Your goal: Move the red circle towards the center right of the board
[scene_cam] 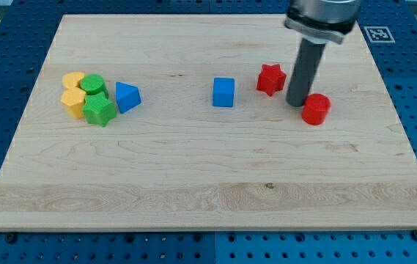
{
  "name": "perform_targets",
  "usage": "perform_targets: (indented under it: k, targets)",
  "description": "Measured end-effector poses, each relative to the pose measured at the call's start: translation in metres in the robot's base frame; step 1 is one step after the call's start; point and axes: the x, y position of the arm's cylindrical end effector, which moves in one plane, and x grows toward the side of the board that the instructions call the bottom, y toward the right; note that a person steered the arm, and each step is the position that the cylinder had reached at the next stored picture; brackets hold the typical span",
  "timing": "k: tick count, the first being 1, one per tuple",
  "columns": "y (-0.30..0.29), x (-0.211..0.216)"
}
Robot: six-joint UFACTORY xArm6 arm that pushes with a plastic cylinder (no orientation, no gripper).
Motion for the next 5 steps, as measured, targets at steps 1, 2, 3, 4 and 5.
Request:
perform_targets:
  k: [1,2,3,4,5]
  targets:
    - [0.0,0.0]
    - [-0.012,0.009]
    - [-0.022,0.027]
    - [0.011,0.029]
    - [0.023,0.029]
